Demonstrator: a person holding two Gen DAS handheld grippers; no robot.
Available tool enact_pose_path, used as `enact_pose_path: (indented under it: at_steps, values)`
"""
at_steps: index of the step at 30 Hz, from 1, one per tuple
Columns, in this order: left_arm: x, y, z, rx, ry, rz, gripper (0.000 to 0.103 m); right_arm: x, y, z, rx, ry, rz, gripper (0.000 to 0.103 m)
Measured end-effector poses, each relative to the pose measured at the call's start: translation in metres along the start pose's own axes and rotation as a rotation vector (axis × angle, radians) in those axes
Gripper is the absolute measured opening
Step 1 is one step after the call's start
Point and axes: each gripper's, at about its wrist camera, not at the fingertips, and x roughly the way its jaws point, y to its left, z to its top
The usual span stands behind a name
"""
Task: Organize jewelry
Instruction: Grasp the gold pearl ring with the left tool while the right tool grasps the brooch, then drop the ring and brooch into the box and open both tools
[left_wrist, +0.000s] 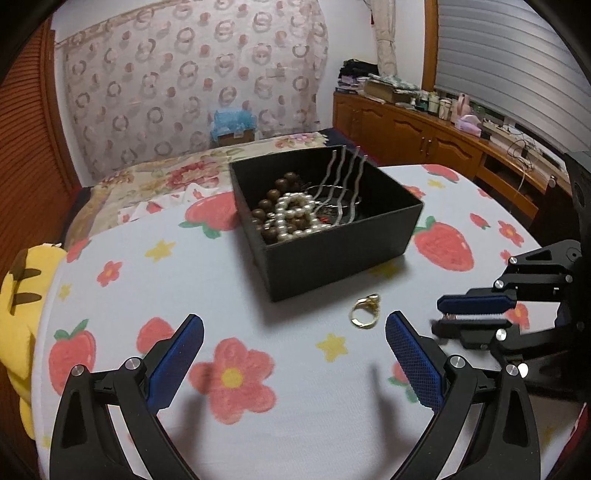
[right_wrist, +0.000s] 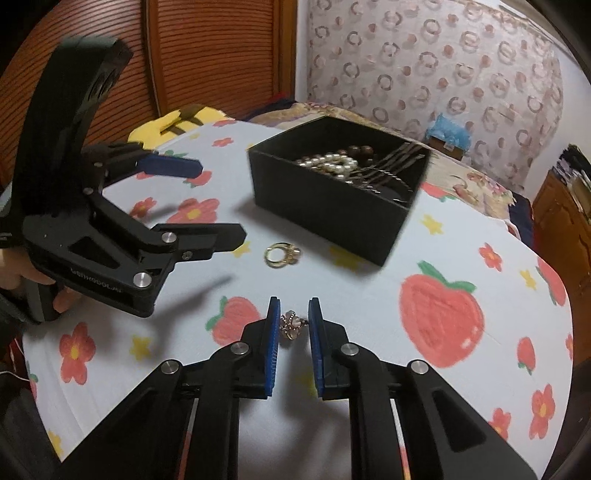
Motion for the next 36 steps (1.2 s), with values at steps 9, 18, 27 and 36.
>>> enact_pose_path:
  at_steps: [9, 18, 27, 36]
  values:
    - [0.01, -0.028, 0.006, 0.055, 0.03, -0.053, 0.058, -0.016, -0.024, -0.008, 0.048, -0.023, -0.023, 0.017]
    - [0.028, -0.044, 0.007, 0.086, 0.073, -0.061, 0.032, -0.023, -0.032, -0.014, 0.061, -0.028, -0.029, 0.017]
    - [0.032, -0.049, 0.007, 0.103, 0.087, -0.053, 0.018, -0.025, -0.033, -0.012, 0.066, -0.036, -0.032, 0.017]
    - [0.016, -0.05, 0.011, 0.103, 0.06, -0.067, 0.018, -0.034, -0.031, -0.001, 0.062, -0.065, -0.034, 0.017]
